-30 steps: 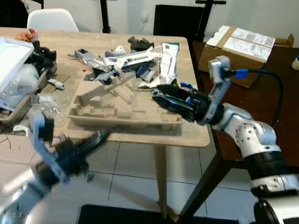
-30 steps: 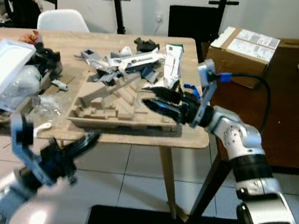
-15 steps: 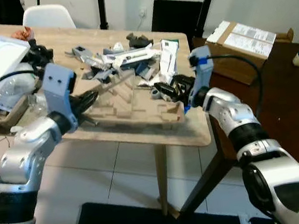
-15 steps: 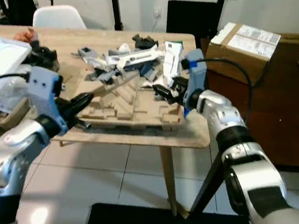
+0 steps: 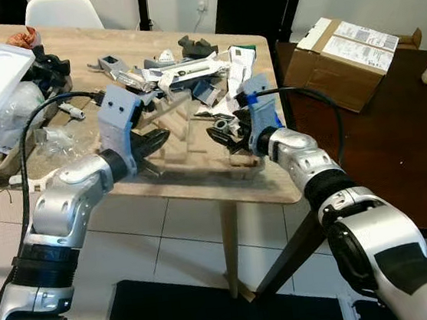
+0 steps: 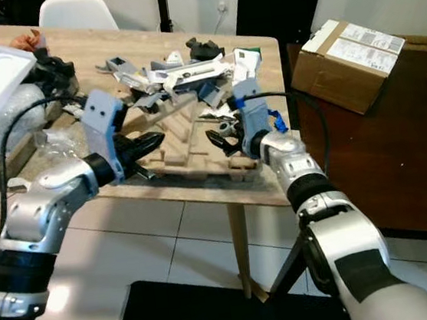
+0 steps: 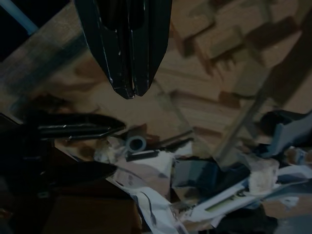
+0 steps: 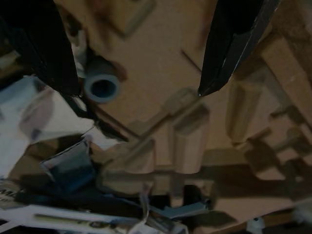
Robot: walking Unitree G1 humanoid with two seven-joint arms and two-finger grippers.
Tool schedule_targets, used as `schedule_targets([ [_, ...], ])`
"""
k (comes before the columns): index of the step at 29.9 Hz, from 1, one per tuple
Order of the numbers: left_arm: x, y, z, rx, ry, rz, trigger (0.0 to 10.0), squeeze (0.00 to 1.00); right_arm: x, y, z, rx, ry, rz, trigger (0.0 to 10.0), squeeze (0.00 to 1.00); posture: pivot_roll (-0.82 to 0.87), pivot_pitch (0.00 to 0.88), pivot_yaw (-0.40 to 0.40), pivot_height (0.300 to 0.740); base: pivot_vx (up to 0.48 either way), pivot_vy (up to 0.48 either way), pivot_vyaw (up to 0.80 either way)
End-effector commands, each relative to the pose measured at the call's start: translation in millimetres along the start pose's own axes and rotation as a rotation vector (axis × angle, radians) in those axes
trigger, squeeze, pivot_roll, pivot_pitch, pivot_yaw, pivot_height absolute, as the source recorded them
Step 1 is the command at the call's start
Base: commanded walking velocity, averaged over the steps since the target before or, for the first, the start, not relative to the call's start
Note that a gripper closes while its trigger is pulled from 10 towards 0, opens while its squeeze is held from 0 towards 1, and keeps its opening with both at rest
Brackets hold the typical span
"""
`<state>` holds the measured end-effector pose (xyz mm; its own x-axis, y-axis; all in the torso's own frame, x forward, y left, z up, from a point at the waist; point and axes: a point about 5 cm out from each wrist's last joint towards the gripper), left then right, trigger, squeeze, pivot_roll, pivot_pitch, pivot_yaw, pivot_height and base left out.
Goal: Picking trash to rubbish bin
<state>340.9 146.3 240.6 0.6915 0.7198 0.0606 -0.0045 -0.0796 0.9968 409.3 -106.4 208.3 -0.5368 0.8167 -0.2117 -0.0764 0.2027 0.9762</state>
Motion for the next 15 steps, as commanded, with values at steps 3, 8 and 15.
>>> schedule_targets([
  [3, -2.7, 0, 2.6, 0.013, -0.033, -0.011, 10.0, 0.0, 1.9, -4, 1.9, 0.02, -0.037, -0.033, 10.0, 0.0, 0.07, 0.199, -0.078, 0.74, 0.0, 0.0, 0.0],
  [8, -4.1, -1, 2.1, 0.016, -0.052, -0.018, 10.0, 0.0, 5.1, -2, 5.1, 0.017, -0.057, -0.049, 10.0, 0.0, 0.08, 0.209, -0.081, 0.74, 0.0, 0.0, 0.0],
  [15, -9.0, 0, -1.0, 0.025, -0.084, -0.015, 10.0, 0.0, 8.2, 9, 11.2, -0.005, -0.105, -0.058, 10.0, 0.0, 0.11, 0.226, -0.085, 0.74, 0.0, 0.0, 0.0],
])
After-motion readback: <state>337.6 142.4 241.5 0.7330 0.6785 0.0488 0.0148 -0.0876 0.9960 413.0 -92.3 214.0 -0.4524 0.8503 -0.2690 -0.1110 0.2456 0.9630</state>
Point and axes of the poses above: a point about 5 cm out from each wrist's last joint towards the gripper, its own z axis pointing out of the wrist towards the gripper, its own y axis along the axis of the wrist's last joint, x = y × z, and after that the axes turned 5 degrees about -z, right-handed
